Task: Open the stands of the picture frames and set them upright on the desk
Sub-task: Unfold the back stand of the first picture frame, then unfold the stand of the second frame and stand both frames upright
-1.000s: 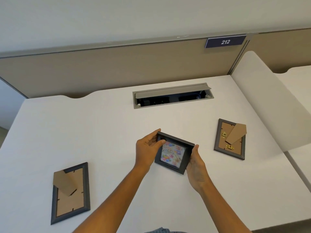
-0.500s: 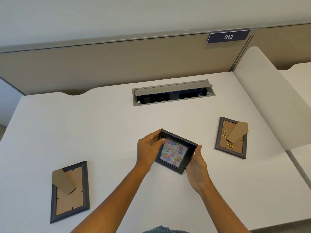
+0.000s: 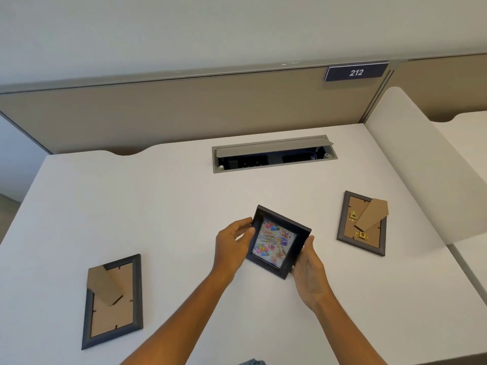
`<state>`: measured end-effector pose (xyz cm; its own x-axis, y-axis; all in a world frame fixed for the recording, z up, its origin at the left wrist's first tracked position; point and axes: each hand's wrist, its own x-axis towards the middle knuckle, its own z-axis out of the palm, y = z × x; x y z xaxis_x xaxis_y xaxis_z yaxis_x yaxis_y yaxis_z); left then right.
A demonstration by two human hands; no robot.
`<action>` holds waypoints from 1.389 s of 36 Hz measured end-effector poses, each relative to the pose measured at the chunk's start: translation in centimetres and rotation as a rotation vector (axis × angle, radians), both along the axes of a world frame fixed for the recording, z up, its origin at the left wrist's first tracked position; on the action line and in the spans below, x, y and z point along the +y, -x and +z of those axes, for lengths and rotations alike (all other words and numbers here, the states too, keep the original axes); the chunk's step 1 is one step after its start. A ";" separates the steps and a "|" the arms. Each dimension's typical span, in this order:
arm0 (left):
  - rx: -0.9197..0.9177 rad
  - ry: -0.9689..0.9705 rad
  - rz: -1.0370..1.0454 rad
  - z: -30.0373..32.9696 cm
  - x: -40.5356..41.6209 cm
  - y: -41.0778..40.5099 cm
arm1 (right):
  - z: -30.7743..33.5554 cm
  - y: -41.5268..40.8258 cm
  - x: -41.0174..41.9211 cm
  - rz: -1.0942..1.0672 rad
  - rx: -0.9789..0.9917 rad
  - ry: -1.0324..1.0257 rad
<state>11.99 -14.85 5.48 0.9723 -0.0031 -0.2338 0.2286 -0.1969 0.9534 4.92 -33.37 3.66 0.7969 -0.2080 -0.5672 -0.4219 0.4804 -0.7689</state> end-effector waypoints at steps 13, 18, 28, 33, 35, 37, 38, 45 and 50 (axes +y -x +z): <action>-0.002 -0.095 0.011 -0.1 3.0 3.4 | -0.9 3.5 0.4 0.034 -0.011 0.395; -0.038 -0.141 0.036 -0.8 5.5 5.2 | -1.8 5.4 1.1 -0.122 -0.023 0.899; -0.150 -0.388 0.042 -1.9 11.6 9.0 | -2.6 6.6 4.1 0.135 -0.394 1.414; -0.147 -0.435 0.091 -2.2 15.0 10.4 | -2.6 5.8 7.5 0.292 -0.469 1.323; -0.144 -0.450 0.113 -2.3 16.6 11.0 | -2.4 5.3 8.9 0.365 -0.494 1.240; -0.134 -0.453 0.141 -2.4 18.3 11.6 | -2.5 4.8 10.4 0.452 -0.521 1.133; -0.126 -0.455 0.160 -2.5 19.2 11.9 | -2.5 4.6 11.1 0.500 -0.516 1.060; -0.040 -0.515 0.296 -3.4 25.6 14.4 | -2.4 3.4 17.8 0.719 -0.455 0.868; 0.066 -0.674 0.376 -4.5 29.7 15.7 | -2.8 3.0 23.3 0.843 -0.336 0.779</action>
